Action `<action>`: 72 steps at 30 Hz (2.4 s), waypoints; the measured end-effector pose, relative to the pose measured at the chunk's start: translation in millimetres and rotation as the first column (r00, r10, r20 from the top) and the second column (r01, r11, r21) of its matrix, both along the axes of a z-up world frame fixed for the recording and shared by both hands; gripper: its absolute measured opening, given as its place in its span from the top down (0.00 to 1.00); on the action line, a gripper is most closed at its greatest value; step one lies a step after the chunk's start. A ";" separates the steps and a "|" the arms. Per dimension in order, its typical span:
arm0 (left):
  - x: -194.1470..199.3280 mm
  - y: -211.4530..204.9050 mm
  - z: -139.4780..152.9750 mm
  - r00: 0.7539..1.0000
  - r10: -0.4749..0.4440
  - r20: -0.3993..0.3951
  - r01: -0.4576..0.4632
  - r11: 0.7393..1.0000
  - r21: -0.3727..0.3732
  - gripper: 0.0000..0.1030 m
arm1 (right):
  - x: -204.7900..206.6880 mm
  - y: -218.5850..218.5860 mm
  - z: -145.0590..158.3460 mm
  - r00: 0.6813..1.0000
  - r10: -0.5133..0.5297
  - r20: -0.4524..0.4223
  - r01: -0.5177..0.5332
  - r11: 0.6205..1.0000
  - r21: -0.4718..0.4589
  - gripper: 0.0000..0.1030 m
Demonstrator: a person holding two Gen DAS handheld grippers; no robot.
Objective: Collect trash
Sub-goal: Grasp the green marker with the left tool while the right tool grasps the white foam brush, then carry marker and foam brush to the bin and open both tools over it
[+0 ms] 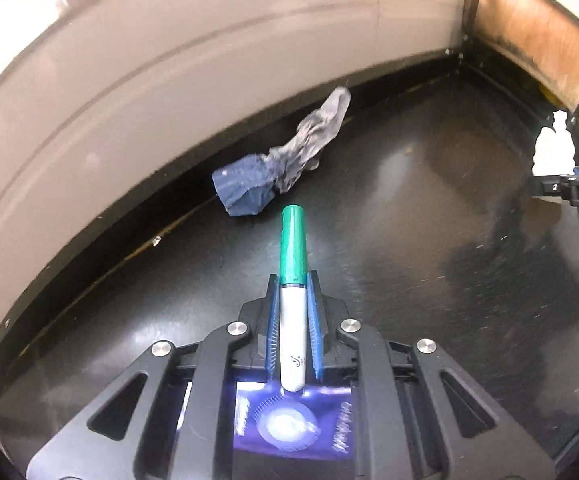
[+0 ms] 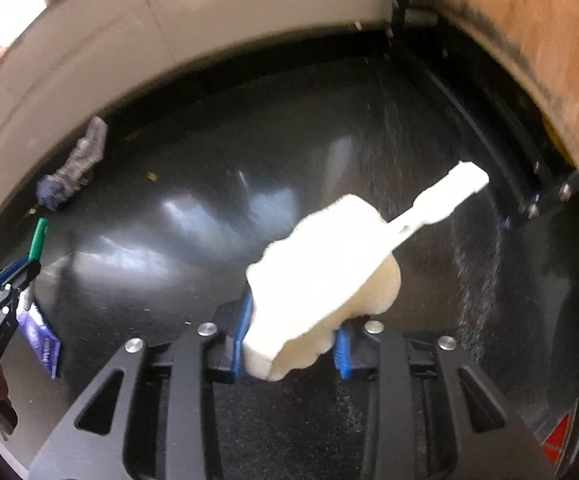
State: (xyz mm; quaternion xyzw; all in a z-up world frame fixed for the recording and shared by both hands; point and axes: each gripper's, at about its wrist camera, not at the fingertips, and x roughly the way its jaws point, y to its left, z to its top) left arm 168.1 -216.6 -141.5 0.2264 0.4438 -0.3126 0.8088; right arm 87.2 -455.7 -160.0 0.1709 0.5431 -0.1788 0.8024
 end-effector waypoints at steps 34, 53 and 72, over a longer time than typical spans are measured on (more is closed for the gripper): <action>-208.1 208.4 80.1 0.803 0.596 0.027 -0.594 0.803 -0.052 0.88 | -82.1 298.6 88.6 0.657 0.737 0.160 -0.744 0.668 -0.020 0.67; -452.5 562.7 -7.7 -0.015 0.996 -0.083 -1.000 -0.016 -0.021 0.88 | -254.9 775.8 55.7 -0.361 0.919 0.160 -0.917 -0.381 0.118 0.66; -478.1 662.1 -135.4 -0.125 0.938 -0.324 -0.986 -0.155 -0.068 0.88 | -274.6 919.5 -59.4 -0.509 0.859 -0.062 -0.842 -0.481 0.246 0.57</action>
